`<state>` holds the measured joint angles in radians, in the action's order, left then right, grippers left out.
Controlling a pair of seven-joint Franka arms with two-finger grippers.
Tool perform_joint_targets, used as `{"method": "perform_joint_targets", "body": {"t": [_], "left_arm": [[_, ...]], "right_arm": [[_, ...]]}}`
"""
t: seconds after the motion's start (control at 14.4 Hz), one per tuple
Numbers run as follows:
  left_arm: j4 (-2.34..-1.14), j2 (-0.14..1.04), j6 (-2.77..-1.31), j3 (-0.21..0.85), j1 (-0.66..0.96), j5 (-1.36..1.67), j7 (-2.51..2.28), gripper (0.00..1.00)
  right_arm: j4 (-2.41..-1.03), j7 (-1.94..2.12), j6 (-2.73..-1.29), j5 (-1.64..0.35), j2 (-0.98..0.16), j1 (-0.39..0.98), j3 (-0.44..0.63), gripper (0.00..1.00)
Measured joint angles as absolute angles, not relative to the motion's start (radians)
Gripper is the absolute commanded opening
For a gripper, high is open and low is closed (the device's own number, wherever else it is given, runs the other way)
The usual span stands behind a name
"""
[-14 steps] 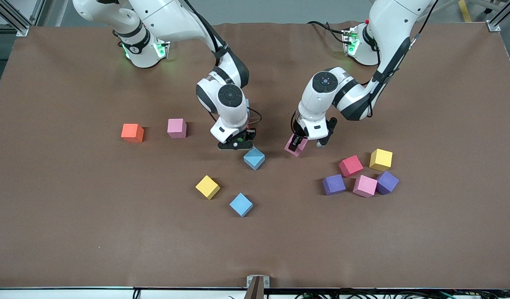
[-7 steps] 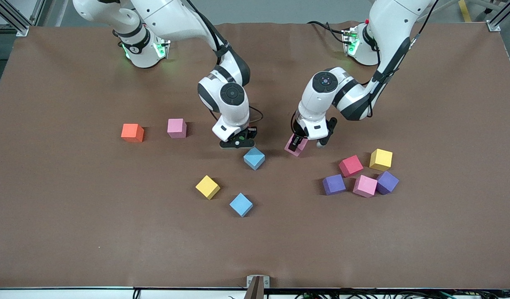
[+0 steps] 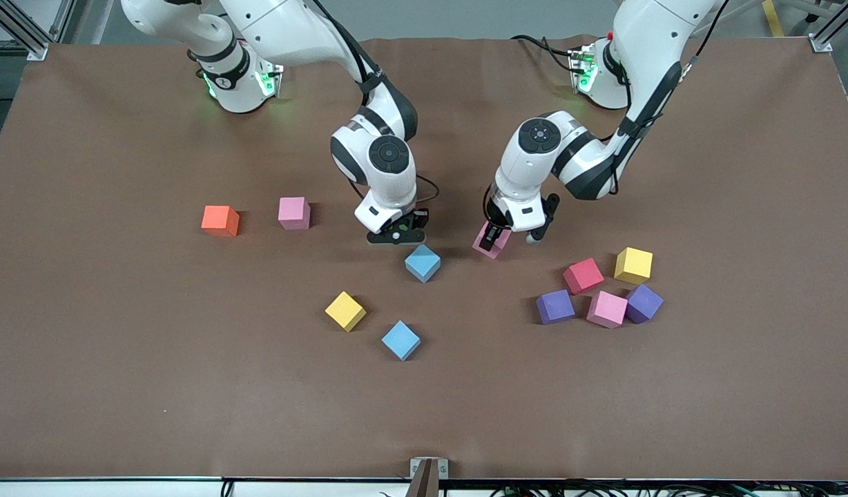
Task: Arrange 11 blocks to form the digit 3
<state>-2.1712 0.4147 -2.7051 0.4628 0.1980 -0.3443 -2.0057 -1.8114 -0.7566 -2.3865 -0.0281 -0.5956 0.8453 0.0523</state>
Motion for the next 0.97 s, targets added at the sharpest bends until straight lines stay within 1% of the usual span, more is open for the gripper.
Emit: {"method": "perform_joint_targets", "body": {"t": [0.14, 0.42, 0.49, 0.56, 0.62, 0.97], "left_arm": [[-2.177, 0.415, -2.704, 0.469, 0.209, -0.344, -2.047, 0.41], [-2.179, 0.415, -2.703, 0.47, 0.213, -0.344, -2.076, 0.41], [-2.179, 0.415, -2.703, 0.47, 0.213, -0.344, -2.081, 0.41], [-2.179, 0.415, -2.702, 0.47, 0.215, -0.344, -2.084, 0.41], [-2.179, 0.414, -2.7, 0.47, 0.218, -0.344, -2.088, 0.41], [-2.179, 0.413, -2.692, 0.47, 0.225, -0.344, -2.112, 0.41]], "right_arm": [[-1.811, -0.757, -2.386, -0.028, -0.596, 0.846, 0.052, 0.02], [-1.811, -0.757, -2.386, -0.028, -0.596, 0.846, 0.052, 0.06], [-1.811, -0.757, -2.386, -0.028, -0.596, 0.846, 0.052, 0.13], [-1.811, -0.757, -2.385, -0.028, -0.596, 0.846, 0.052, 0.31], [-1.811, -0.757, -2.385, -0.028, -0.596, 0.846, 0.052, 0.99], [-1.819, -0.757, -2.343, -0.035, -0.602, 0.85, 0.051, 1.0]]}}
